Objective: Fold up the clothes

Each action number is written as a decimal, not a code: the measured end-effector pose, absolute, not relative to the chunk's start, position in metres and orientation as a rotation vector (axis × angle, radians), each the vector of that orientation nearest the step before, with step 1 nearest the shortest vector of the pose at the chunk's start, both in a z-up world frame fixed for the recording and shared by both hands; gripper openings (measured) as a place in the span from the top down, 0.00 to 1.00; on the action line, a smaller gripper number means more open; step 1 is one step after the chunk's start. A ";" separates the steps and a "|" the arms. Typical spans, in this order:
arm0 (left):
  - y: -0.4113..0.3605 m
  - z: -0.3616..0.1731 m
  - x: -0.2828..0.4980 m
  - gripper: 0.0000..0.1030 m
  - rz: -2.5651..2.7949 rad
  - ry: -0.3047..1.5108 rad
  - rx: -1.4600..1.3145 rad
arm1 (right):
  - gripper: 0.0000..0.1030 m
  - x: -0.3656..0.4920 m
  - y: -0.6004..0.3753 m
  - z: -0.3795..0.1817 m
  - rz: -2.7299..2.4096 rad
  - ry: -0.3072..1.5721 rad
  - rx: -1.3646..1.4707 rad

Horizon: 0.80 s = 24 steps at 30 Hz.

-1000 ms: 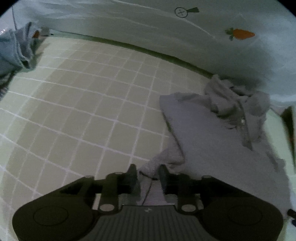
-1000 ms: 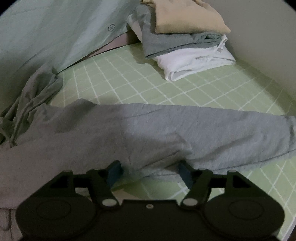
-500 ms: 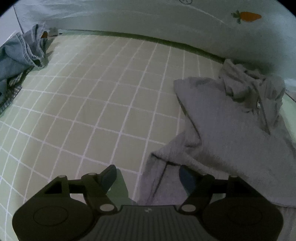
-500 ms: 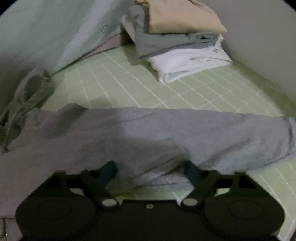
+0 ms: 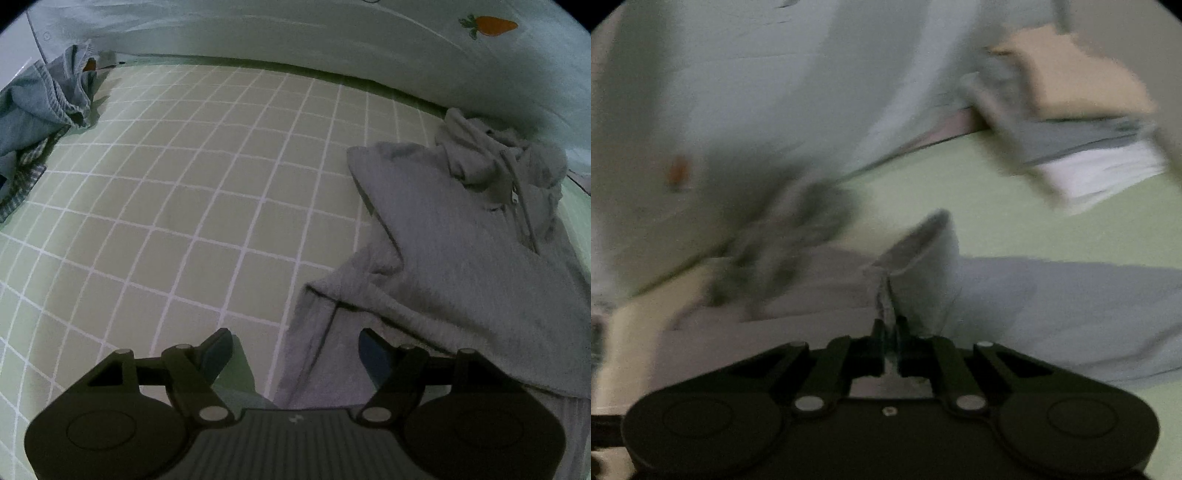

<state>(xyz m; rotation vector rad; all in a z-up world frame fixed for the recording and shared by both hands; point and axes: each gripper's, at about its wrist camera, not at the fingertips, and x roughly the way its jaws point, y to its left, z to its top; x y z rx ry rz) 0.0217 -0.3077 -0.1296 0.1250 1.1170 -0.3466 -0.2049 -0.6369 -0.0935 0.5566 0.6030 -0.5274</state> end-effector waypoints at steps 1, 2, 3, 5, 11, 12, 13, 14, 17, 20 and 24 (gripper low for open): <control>-0.306 -0.129 0.021 0.26 -0.346 1.116 0.128 | 0.94 -0.193 -0.626 -0.093 -0.477 0.607 0.552; -0.305 -0.128 0.021 0.26 -0.344 1.115 0.131 | 0.94 -0.181 -0.614 -0.093 -0.426 0.611 0.547; -0.303 -0.128 0.021 0.26 -0.342 1.115 0.134 | 0.94 -0.169 -0.603 -0.093 -0.375 0.613 0.550; -0.299 -0.128 0.020 0.26 -0.338 1.117 0.140 | 0.94 -0.148 -0.583 -0.095 -0.274 0.612 0.577; -0.292 -0.129 0.017 0.25 -0.335 1.127 0.152 | 0.65 -0.109 -0.548 -0.126 -0.161 0.758 0.640; -0.292 -0.128 0.017 0.25 -0.336 1.123 0.153 | 0.62 -0.112 -0.548 -0.126 -0.156 0.754 0.662; -0.292 -0.127 0.016 0.25 -0.336 1.118 0.152 | 0.56 -0.115 -0.549 -0.126 -0.150 0.750 0.685; -0.292 -0.126 0.016 0.25 -0.336 1.113 0.152 | 0.41 -0.118 -0.550 -0.125 -0.144 0.746 0.707; -0.305 -0.117 0.013 0.25 -0.381 1.080 0.168 | 0.11 -0.137 -0.569 -0.125 -0.144 0.659 0.895; -0.320 -0.109 0.011 0.25 -0.430 1.044 0.185 | 0.01 -0.163 -0.594 -0.131 -0.200 0.550 1.108; -0.339 -0.097 0.008 0.27 -0.494 0.996 0.207 | 0.00 -0.197 -0.614 -0.134 -0.380 0.494 1.123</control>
